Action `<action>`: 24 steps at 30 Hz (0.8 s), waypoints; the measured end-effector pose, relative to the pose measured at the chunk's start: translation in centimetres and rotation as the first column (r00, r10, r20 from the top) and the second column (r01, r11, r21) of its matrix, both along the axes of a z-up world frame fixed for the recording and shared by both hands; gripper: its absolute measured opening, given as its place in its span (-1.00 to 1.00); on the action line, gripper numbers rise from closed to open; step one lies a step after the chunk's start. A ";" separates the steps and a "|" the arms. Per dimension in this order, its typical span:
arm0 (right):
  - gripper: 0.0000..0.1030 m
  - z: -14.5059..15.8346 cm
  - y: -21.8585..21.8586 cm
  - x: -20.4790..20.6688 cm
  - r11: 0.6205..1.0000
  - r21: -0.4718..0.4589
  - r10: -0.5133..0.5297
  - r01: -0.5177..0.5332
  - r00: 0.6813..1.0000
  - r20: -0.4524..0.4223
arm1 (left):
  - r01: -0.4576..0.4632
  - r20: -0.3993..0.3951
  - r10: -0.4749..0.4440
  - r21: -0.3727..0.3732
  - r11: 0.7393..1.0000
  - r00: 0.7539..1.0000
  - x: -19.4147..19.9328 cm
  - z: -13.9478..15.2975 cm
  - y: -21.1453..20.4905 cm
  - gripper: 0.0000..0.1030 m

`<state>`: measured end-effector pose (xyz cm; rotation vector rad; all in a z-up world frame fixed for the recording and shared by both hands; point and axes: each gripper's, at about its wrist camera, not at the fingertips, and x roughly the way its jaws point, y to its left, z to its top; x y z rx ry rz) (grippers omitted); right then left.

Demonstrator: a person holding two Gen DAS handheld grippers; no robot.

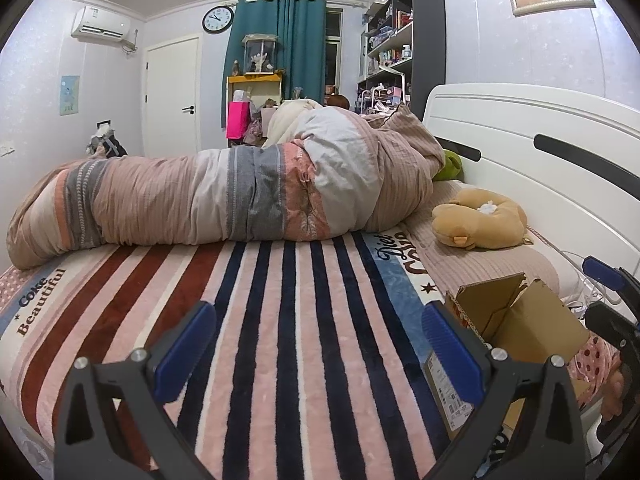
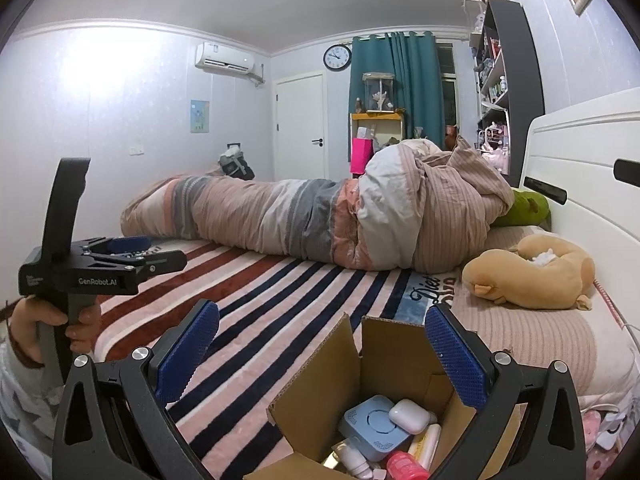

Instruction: Organize rigid objects

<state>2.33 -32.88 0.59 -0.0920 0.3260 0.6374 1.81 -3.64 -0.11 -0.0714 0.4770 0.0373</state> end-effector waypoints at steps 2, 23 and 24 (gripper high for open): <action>1.00 0.1 0.0 -0.1 1.000 0.004 -0.002 0.002 1.000 -0.002 | -0.001 -0.001 0.001 0.003 1.000 1.000 0.0 0.0 0.0 0.98; 1.00 -0.1 -0.1 -0.1 1.000 0.002 -0.005 0.005 1.000 -0.014 | -0.008 0.001 0.008 0.008 1.000 1.000 0.0 0.0 0.3 0.99; 1.00 -0.1 -0.1 -0.1 1.000 0.002 -0.004 0.004 1.000 -0.014 | -0.008 0.001 0.008 0.009 1.000 1.000 0.0 0.0 0.4 0.98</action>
